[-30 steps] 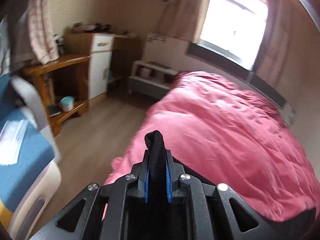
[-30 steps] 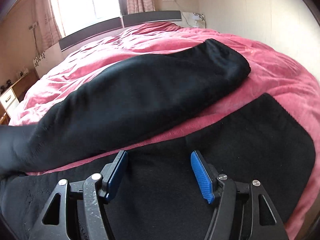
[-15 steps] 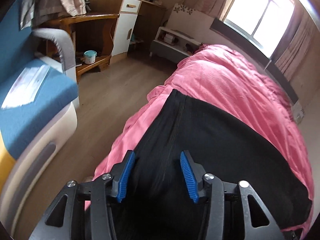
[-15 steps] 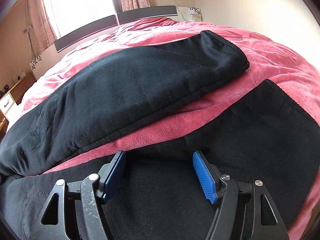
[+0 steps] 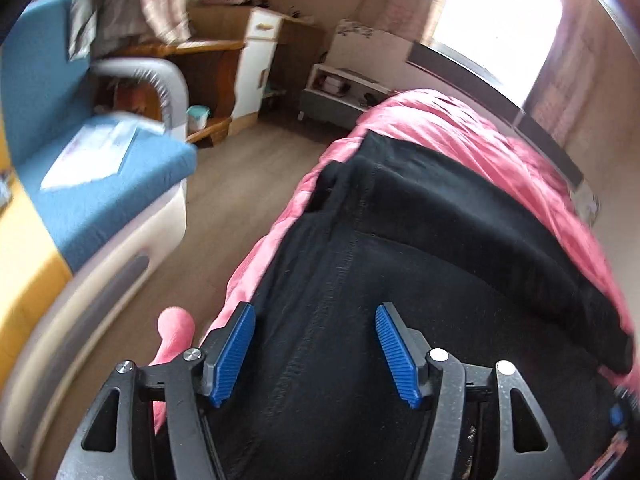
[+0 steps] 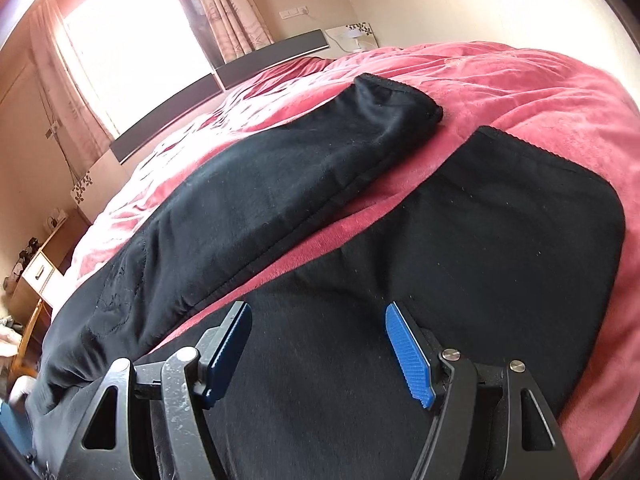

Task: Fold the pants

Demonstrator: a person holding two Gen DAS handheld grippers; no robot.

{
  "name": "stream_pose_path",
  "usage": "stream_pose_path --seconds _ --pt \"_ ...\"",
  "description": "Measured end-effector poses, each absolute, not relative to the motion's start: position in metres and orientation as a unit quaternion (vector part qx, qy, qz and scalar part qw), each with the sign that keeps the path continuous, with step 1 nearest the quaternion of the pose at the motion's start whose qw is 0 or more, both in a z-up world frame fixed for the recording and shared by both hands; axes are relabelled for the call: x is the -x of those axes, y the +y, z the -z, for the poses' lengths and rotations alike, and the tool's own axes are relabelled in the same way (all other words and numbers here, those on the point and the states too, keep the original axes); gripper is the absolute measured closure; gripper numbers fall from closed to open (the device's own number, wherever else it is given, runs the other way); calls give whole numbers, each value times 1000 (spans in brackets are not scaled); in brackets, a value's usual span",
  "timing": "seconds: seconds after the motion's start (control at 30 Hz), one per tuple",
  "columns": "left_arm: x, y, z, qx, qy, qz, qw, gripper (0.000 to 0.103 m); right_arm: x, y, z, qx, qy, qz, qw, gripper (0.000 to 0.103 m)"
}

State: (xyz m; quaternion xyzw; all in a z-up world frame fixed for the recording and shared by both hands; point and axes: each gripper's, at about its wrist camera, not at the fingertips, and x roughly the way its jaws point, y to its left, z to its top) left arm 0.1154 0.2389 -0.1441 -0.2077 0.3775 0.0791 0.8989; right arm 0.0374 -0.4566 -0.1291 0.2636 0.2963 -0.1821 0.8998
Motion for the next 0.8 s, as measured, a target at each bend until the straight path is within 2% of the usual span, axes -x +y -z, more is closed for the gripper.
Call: stream_pose_path --seconds 0.1,0.23,0.5,0.7,0.8 --pt "-123 245 137 231 399 -72 885 39 -39 -454 129 -258 300 180 901 29" --pt "-136 249 123 267 385 -46 882 39 -43 -452 132 -256 308 180 898 27" --pt "-256 235 93 240 381 -22 892 39 -52 -448 138 -242 329 185 894 22" --pt "-359 228 115 212 431 -51 875 39 -56 -448 140 -237 336 189 892 21" --pt "-384 233 132 221 435 -76 869 40 -59 -446 140 -230 342 192 891 20"
